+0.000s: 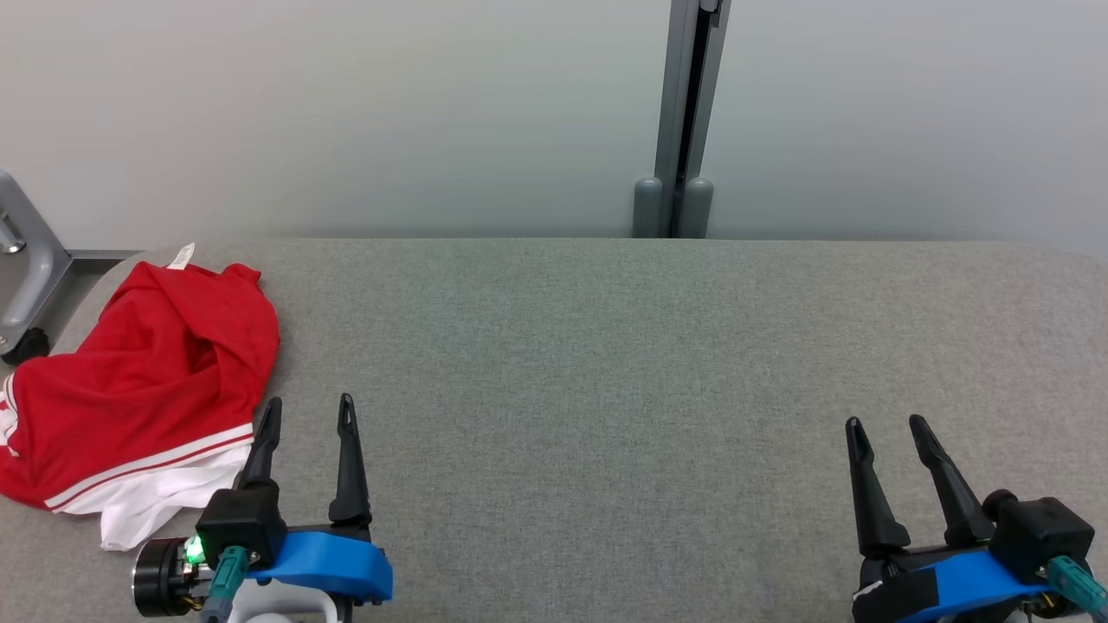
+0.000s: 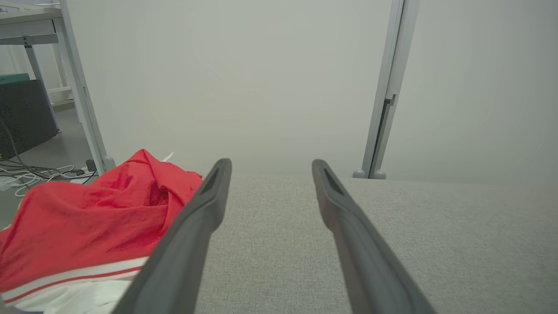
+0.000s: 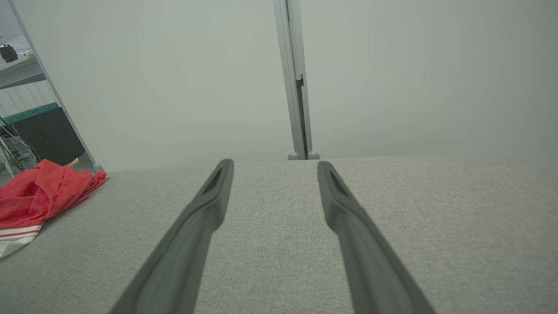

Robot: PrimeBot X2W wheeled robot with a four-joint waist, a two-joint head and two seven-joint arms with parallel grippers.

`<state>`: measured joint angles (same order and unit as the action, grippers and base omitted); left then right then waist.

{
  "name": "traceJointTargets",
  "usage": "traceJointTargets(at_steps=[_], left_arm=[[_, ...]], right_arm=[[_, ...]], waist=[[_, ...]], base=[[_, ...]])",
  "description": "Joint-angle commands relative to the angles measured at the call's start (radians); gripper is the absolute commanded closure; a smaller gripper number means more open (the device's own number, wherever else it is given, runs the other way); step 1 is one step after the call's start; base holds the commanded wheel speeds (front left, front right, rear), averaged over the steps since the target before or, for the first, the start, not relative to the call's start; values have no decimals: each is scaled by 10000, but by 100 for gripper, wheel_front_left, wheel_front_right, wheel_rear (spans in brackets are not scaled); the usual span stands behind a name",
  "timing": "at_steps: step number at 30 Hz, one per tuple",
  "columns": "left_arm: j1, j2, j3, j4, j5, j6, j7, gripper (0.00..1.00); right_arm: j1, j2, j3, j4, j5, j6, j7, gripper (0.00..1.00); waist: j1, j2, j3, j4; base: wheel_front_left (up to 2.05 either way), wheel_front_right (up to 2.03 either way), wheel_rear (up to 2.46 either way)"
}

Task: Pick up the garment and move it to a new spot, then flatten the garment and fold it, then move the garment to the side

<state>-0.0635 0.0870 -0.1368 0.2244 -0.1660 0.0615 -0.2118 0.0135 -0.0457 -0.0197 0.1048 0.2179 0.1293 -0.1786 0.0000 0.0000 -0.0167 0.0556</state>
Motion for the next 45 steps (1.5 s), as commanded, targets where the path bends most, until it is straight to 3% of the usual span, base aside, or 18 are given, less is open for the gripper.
traceJointTargets(at_steps=[1,8,33,45], left_arm=[[-38,40,-17,-79,193,55,2,0],[72,61,-112,-175,514,177,118,0],[165,177,-37,-461,-21,447,692,0],[34,390,-45,-585,16,571,797,0]], right_arm=[[159,-77,-9,-88,-217,24,-7,0],[190,-78,1,-171,-660,24,87,0],[253,-74,-198,-123,-513,19,384,0],[320,-72,-129,-129,-486,16,322,0]], waist=[[0,0,4,-4],[0,0,15,3],[0,0,14,134],[0,0,29,944]], base=[[0,0,0],[0,0,0],[0,0,0],[0,0,0]])
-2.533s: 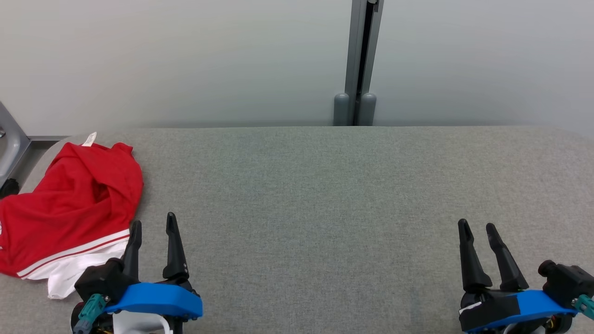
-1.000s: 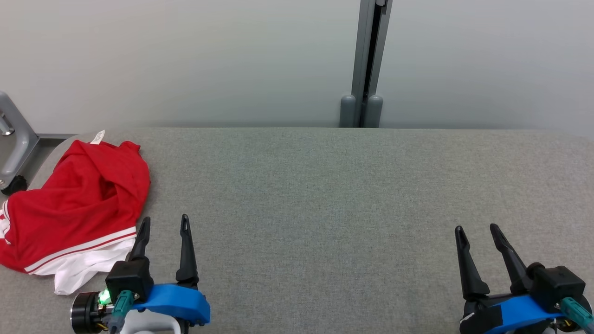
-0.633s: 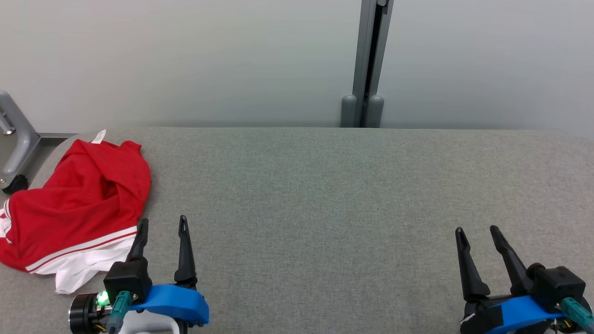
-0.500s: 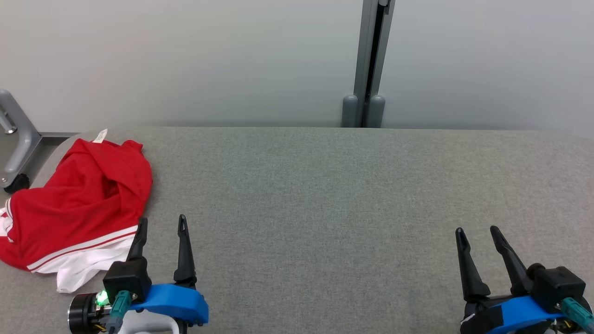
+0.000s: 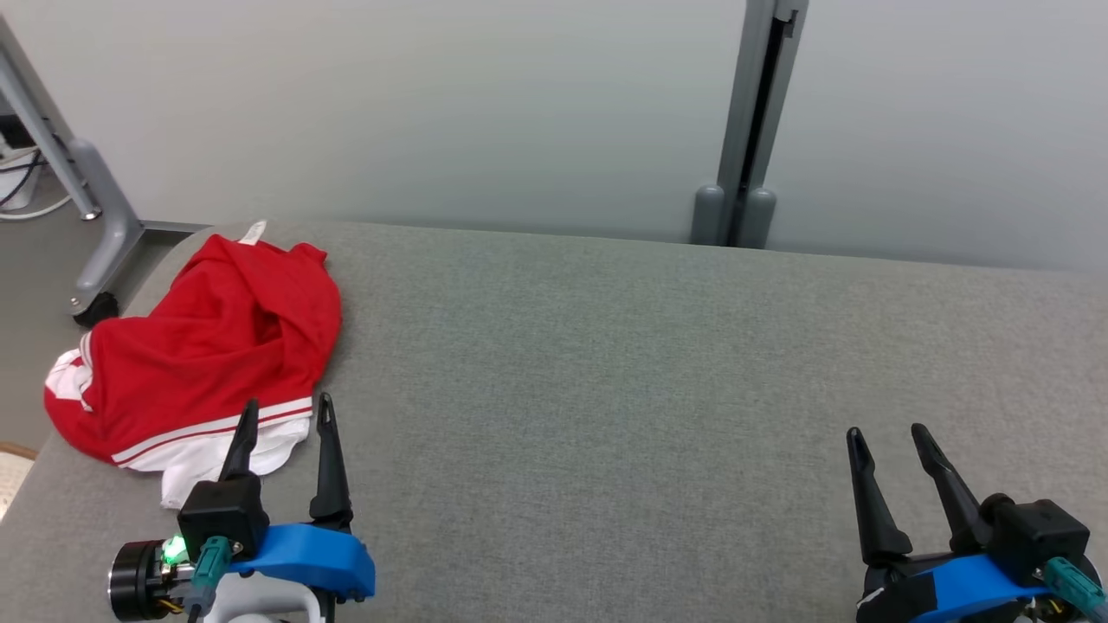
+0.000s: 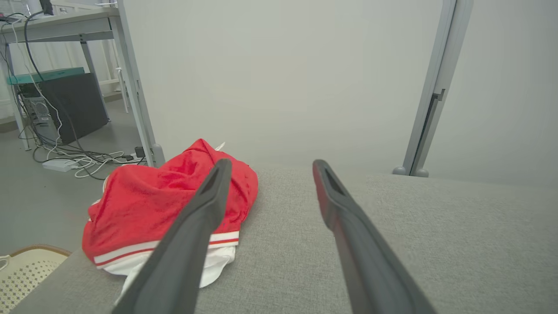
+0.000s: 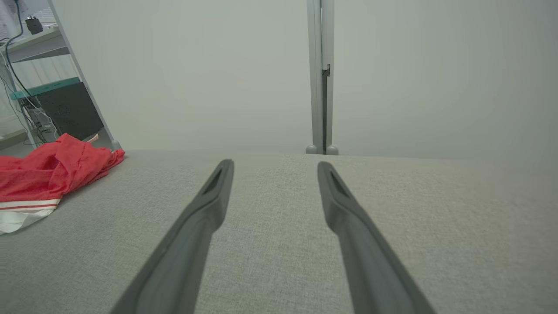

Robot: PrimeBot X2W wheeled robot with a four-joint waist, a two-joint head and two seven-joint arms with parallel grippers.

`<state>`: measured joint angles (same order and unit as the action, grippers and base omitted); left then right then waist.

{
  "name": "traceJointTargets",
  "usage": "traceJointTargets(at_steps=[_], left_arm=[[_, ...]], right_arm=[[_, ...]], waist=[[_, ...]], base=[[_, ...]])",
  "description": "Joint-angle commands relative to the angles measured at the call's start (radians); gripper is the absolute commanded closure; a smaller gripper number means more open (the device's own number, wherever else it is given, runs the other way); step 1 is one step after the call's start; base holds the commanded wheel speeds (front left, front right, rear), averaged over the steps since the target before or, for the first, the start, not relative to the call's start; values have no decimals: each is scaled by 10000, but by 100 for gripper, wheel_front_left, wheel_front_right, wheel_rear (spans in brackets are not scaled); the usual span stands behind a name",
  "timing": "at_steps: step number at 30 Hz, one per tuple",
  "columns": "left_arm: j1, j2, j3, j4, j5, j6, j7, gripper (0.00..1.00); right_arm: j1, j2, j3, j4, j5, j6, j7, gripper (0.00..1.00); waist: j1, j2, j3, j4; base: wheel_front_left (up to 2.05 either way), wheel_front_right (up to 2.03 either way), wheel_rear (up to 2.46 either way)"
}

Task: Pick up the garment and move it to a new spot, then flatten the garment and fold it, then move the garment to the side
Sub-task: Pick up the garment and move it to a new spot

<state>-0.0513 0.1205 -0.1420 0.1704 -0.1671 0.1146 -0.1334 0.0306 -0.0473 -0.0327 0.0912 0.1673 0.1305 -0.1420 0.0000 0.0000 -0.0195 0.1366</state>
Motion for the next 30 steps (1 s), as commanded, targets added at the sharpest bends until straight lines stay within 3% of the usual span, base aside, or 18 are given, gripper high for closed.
traceJointTargets(at_steps=[1,30], left_arm=[[-70,74,20,-56,17,62,21,0],[542,771,593,-791,-355,523,343,0]], right_arm=[[150,-55,18,31,30,5,-58,0],[131,-56,435,378,181,5,-283,0]], waist=[[0,0,43,234],[0,0,-52,3623]], base=[[0,0,0],[0,0,0]])
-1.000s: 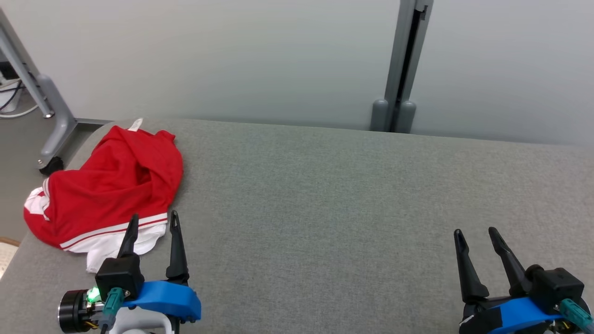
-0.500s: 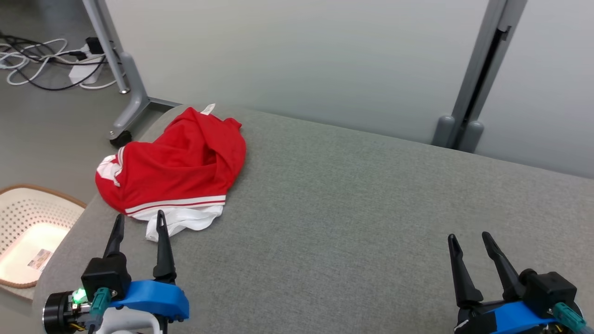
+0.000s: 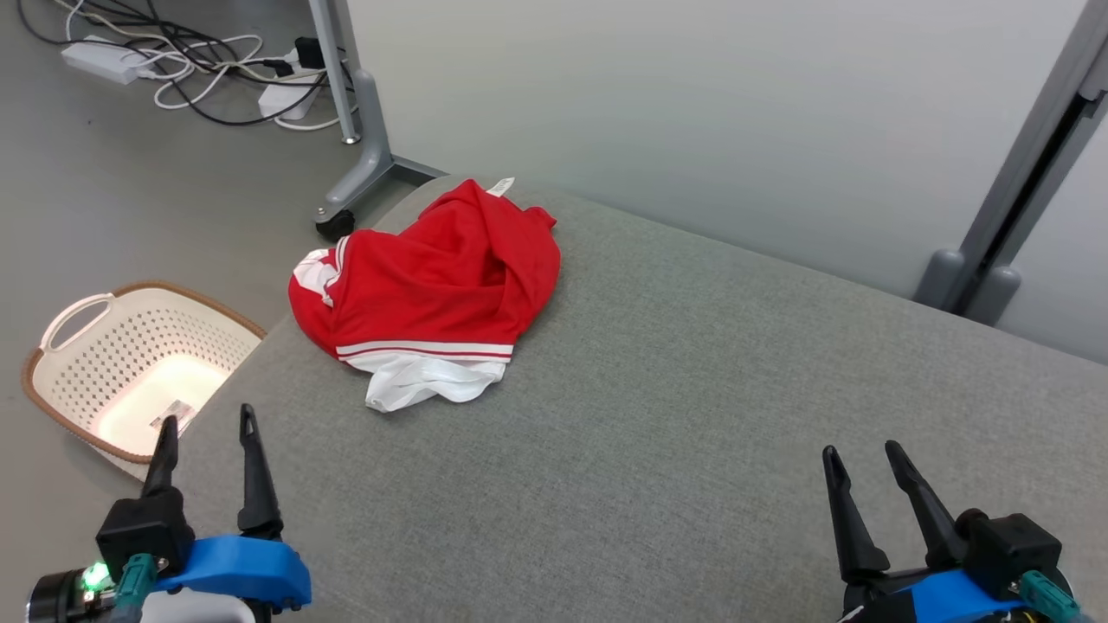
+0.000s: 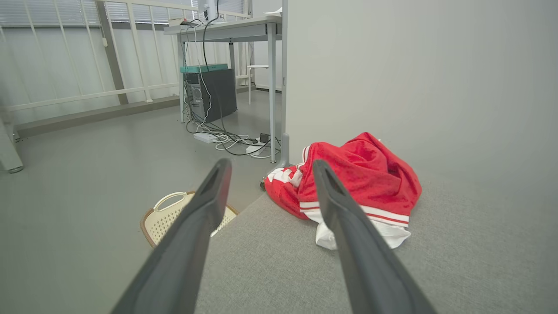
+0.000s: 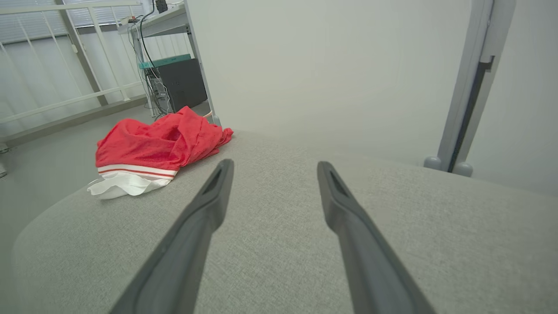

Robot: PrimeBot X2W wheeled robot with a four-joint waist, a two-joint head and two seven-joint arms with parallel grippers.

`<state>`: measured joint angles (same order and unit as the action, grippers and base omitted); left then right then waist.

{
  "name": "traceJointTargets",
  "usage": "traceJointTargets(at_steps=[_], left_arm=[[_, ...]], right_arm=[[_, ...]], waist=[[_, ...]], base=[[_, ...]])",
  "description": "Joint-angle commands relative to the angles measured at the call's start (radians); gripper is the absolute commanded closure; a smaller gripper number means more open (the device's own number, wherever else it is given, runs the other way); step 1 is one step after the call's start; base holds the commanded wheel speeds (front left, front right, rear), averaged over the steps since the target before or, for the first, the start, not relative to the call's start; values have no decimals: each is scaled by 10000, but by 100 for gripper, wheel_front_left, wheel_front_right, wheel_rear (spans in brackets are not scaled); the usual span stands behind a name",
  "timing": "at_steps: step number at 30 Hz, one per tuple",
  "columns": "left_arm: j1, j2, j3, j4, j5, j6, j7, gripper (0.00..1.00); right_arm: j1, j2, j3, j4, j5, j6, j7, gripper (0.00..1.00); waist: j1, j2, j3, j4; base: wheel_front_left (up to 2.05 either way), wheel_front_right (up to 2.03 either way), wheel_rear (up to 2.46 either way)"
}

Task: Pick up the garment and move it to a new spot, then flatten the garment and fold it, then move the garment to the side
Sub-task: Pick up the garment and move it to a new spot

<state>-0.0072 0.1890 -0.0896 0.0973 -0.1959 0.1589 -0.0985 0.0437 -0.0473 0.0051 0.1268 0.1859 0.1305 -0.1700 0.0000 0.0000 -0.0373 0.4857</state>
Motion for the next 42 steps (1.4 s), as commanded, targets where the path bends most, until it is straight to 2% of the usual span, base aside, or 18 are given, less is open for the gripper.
traceJointTargets(at_steps=[1,11,16,23,31,42], left_arm=[[146,97,119,-112,-73,102,-27,0],[366,155,369,-313,-288,317,-164,0],[51,214,362,-189,-354,241,-109,0],[-1107,592,746,104,-680,33,-180,0],[-3242,1208,1288,949,-1143,-319,-282,0],[-5748,2222,1796,3618,-1817,-1001,19,0]], right_arm=[[-79,-57,96,21,-25,5,25,0],[-361,-56,286,46,-149,5,69,0],[-267,-56,169,10,-163,5,83,0],[-535,-57,47,-357,-536,5,292,0],[-1042,-54,-232,-1271,-1243,5,724,0],[-1767,-51,-436,-2533,-1798,5,1121,0]], waist=[[0,0,173,158],[0,0,371,212],[0,0,399,164],[0,0,974,-460],[0,0,2264,-1483],[0,0,4233,-2627]], base=[[0,0,0],[0,0,0],[0,0,0],[0,0,0],[0,0,0],[0,0,0]])
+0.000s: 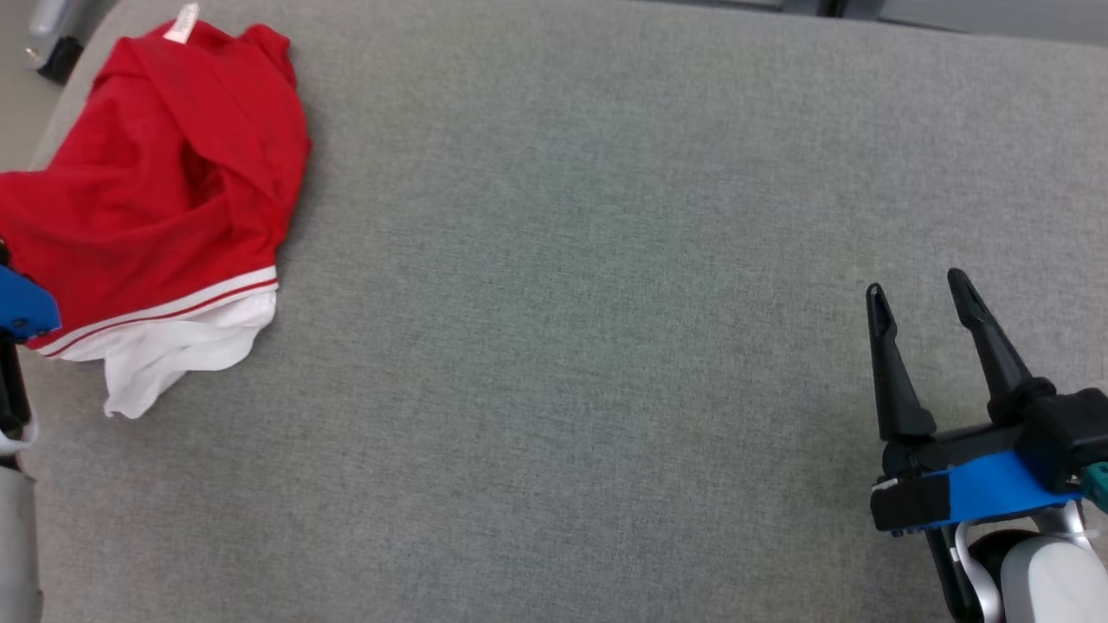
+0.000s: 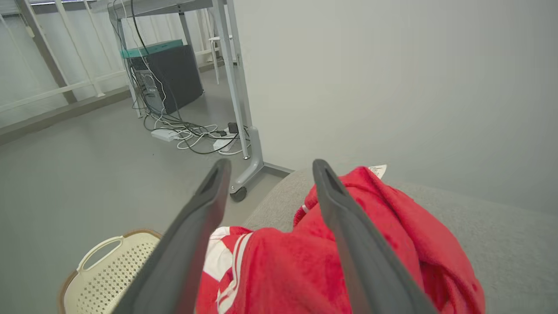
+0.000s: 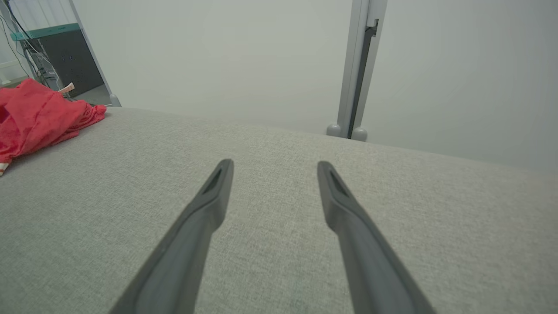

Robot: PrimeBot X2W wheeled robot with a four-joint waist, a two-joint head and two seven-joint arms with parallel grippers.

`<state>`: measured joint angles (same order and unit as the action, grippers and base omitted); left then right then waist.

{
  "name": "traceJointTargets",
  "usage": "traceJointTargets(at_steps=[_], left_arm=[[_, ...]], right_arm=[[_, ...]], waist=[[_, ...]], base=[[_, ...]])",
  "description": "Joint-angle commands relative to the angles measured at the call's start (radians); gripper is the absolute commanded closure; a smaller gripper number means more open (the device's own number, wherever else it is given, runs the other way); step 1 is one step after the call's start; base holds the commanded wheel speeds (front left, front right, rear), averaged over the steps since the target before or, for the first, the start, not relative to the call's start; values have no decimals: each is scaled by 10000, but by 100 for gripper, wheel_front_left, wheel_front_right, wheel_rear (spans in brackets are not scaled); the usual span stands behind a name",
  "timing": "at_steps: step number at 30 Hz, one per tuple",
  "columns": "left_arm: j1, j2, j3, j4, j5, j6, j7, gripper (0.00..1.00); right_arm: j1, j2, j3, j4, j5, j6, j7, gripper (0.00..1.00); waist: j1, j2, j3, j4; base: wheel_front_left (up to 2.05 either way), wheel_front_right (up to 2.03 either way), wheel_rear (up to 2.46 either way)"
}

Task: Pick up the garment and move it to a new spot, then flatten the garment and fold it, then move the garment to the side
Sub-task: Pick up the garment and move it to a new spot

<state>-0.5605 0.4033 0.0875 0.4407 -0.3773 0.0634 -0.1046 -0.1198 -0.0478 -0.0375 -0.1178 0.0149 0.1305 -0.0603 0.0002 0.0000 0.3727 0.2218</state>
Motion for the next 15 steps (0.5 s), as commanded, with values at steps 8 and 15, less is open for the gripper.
traceJointTargets(at_steps=[8,15], left_arm=[[-1074,129,21,2664,-491,-286,1012,0],[-1392,-136,-137,4180,-888,-742,1594,0]], right_arm=[[-409,-46,-171,-432,-187,5,32,0],[-448,-46,-178,-367,-182,5,-52,0]], waist=[[-2,0,860,-316],[-2,0,990,-371]], base=[[0,0,0],[0,0,0]])
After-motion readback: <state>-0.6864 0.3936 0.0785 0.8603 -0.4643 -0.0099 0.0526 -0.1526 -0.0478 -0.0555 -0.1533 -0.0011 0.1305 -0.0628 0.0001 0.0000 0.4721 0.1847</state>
